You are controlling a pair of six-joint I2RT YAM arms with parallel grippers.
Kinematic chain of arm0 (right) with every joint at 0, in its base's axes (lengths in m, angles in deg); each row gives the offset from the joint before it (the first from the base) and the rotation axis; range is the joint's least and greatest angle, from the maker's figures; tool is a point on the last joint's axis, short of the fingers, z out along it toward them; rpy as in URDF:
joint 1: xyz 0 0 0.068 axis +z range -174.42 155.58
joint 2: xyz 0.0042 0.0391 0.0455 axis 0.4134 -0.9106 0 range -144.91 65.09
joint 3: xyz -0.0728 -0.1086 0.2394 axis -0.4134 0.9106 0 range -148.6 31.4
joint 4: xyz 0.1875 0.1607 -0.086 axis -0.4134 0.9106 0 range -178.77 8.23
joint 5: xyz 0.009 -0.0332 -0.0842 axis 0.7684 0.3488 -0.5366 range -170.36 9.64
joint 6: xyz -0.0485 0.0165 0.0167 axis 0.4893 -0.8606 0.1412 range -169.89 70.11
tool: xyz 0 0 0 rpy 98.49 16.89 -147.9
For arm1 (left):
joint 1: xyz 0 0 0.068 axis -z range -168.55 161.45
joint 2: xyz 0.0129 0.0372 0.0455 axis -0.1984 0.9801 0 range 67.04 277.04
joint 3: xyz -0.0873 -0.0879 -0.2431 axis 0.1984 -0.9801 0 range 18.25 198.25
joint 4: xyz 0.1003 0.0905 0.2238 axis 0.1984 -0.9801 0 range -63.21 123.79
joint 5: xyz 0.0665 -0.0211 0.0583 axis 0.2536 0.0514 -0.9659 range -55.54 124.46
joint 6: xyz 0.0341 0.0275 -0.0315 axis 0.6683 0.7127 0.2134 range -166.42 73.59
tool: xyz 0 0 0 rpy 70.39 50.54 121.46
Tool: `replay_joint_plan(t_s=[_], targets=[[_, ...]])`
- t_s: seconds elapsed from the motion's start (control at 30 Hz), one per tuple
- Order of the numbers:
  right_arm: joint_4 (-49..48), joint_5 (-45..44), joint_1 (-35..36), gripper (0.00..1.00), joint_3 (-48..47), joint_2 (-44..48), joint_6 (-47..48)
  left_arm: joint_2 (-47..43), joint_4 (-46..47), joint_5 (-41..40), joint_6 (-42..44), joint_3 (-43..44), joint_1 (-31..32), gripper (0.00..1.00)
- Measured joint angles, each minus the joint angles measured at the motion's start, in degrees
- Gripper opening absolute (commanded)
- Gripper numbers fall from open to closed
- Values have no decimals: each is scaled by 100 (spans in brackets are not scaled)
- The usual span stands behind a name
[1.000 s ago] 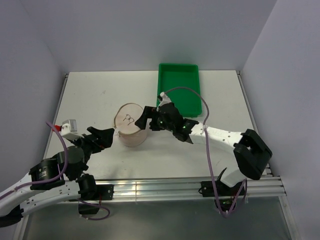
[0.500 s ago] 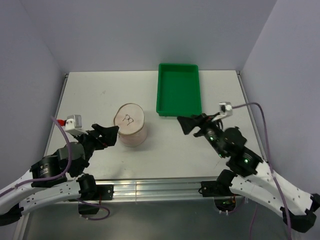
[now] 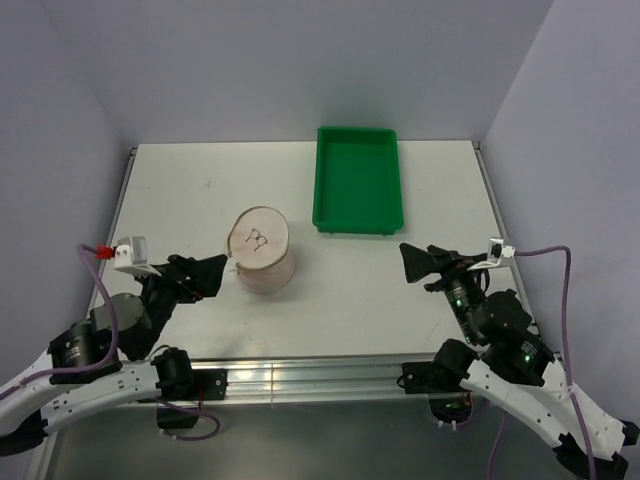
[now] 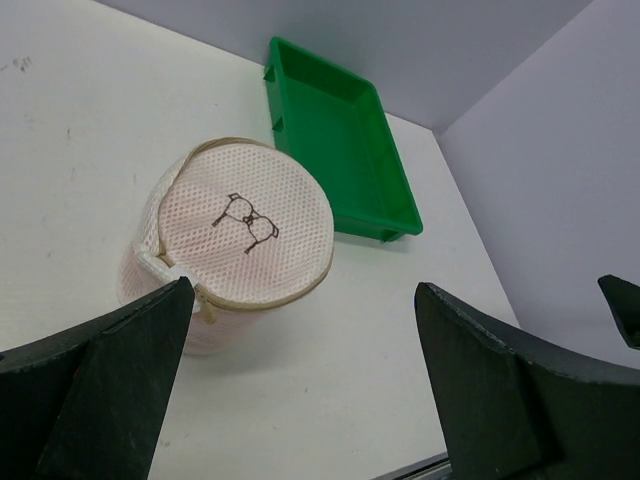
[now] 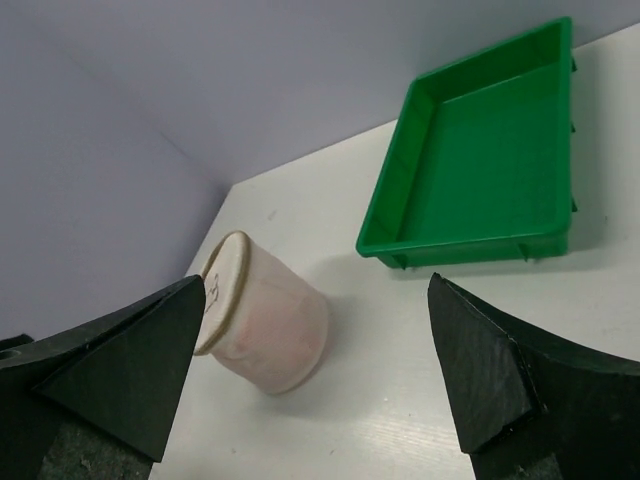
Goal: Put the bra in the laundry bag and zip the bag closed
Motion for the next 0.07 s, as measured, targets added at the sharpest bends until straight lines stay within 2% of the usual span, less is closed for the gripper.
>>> replay_joint_plan(t_s=[0.07], targets=[[33, -125, 0, 99, 0, 13, 2, -79, -15, 59, 66, 0, 0, 99]])
